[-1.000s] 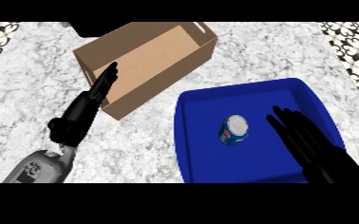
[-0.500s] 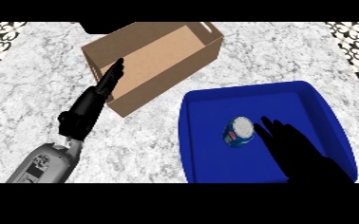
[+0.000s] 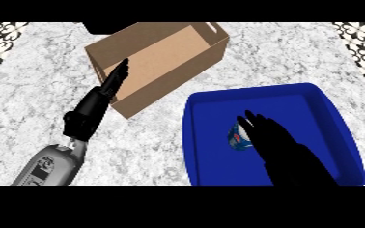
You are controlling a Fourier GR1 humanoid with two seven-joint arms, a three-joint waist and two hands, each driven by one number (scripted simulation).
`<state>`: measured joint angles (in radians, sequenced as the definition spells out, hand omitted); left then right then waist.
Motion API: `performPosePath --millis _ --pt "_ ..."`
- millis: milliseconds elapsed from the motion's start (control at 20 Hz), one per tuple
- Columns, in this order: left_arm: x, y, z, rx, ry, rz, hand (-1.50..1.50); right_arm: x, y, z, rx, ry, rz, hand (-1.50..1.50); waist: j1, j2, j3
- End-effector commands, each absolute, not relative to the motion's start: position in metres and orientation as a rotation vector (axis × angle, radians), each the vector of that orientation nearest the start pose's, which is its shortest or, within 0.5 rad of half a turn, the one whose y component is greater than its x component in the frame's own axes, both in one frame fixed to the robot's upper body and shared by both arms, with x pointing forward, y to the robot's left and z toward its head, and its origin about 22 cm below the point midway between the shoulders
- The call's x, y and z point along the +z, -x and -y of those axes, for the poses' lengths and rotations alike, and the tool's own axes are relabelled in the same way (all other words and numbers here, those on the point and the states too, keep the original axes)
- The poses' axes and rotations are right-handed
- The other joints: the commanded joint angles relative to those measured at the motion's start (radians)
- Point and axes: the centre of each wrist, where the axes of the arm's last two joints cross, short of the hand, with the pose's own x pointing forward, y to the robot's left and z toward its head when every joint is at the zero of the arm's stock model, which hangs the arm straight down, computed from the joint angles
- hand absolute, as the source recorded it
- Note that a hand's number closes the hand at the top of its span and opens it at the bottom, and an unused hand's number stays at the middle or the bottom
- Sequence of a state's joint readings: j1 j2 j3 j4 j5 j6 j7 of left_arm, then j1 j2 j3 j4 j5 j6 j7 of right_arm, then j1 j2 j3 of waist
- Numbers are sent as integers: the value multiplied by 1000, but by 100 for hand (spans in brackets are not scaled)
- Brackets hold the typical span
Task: Pick the can from the tray and place it in the cardboard box
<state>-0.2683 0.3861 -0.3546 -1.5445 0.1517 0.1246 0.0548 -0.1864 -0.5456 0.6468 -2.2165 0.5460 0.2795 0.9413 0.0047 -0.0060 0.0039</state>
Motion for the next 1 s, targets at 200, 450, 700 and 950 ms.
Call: performPosePath --millis 200,450,700,950 --pt "21 -288 -217 -445 29 1604 0 124 -201 143 1216 704 1137 -150 -5 9 -5" --pt "55 -291 -209 -452 36 1602 0 106 -192 148 1213 714 1210 -150 -7 5 -4" --pt "46 -285 -226 -457 27 1607 0 98 -202 157 1223 718 1196 -150 -5 6 -4" --pt "26 -276 -209 -446 42 1603 0 95 -202 160 1254 720 1154 -150 -6 6 -4"
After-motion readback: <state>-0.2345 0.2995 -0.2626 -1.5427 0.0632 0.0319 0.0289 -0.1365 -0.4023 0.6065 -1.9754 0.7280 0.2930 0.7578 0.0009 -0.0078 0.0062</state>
